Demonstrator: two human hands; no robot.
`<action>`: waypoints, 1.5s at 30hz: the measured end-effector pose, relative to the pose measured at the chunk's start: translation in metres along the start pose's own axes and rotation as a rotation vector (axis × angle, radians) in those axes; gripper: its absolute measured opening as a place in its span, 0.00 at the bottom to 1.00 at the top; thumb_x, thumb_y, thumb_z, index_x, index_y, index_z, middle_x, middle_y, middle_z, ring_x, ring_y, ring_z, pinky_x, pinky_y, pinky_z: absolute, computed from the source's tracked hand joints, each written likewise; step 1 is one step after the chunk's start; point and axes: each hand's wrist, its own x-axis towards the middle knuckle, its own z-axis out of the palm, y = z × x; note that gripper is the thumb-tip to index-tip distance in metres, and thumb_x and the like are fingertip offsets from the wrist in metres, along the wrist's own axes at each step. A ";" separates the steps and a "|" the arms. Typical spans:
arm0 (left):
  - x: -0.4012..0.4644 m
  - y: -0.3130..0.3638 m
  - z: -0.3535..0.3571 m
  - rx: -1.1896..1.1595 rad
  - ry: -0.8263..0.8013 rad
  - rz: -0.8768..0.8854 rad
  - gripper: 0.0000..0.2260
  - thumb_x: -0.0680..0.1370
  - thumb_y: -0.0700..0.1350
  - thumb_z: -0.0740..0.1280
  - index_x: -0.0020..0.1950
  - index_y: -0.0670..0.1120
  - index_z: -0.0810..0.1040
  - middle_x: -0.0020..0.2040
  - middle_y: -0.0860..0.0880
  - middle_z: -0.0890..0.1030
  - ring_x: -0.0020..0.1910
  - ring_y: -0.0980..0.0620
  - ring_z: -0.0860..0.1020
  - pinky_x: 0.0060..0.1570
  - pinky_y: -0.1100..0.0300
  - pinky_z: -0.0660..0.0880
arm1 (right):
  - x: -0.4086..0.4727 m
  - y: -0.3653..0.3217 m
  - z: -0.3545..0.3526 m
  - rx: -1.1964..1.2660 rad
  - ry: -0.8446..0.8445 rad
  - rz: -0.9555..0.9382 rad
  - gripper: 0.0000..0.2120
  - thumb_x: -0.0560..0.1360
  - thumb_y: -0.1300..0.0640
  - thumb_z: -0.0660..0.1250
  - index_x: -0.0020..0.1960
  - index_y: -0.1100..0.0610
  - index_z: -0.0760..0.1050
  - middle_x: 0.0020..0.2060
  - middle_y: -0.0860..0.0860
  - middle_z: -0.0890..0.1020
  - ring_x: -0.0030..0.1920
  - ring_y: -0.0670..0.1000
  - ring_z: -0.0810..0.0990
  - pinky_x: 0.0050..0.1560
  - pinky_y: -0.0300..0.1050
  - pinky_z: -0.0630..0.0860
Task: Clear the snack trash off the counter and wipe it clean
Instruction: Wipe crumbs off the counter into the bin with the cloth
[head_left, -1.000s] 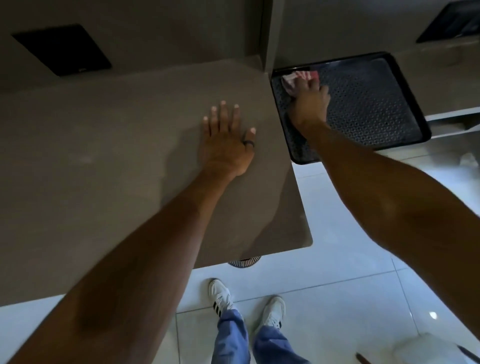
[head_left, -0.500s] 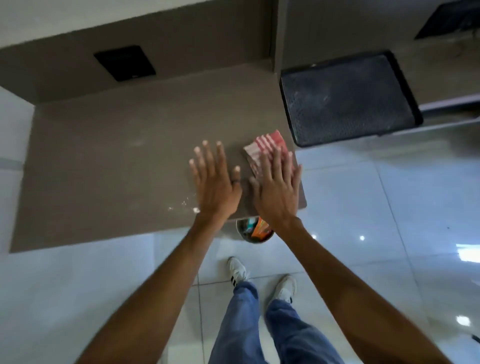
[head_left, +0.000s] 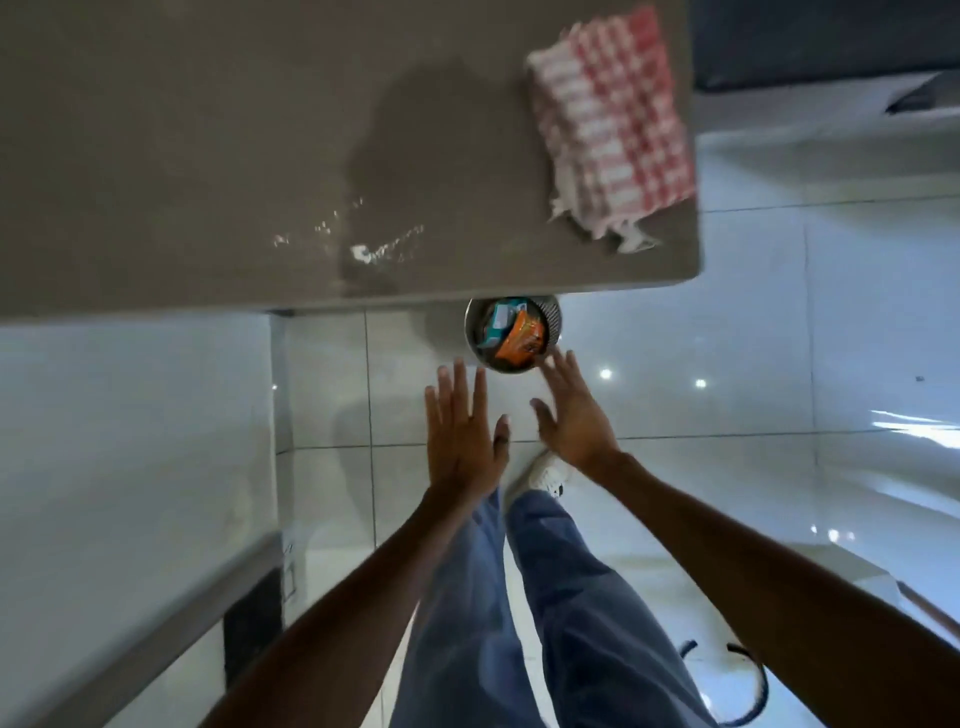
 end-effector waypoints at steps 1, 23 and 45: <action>0.022 -0.007 0.023 0.003 -0.029 -0.023 0.34 0.84 0.60 0.54 0.86 0.45 0.53 0.86 0.39 0.49 0.86 0.37 0.47 0.82 0.33 0.53 | 0.026 0.017 0.015 0.108 0.001 0.129 0.32 0.82 0.55 0.65 0.83 0.54 0.56 0.82 0.56 0.60 0.82 0.59 0.59 0.78 0.53 0.64; -0.008 -0.041 -0.015 -1.792 -0.032 -0.756 0.20 0.83 0.37 0.67 0.75 0.41 0.73 0.70 0.33 0.79 0.69 0.29 0.78 0.65 0.33 0.77 | -0.008 -0.044 0.000 0.270 -0.136 0.288 0.10 0.77 0.63 0.69 0.57 0.59 0.84 0.47 0.52 0.89 0.48 0.55 0.87 0.59 0.58 0.84; -0.046 -0.055 -0.173 -1.827 0.036 -0.943 0.30 0.81 0.33 0.69 0.80 0.52 0.65 0.75 0.38 0.73 0.71 0.32 0.75 0.65 0.28 0.76 | 0.060 -0.228 -0.160 -0.524 0.420 -0.008 0.39 0.82 0.33 0.35 0.84 0.56 0.49 0.84 0.57 0.53 0.84 0.60 0.50 0.83 0.63 0.50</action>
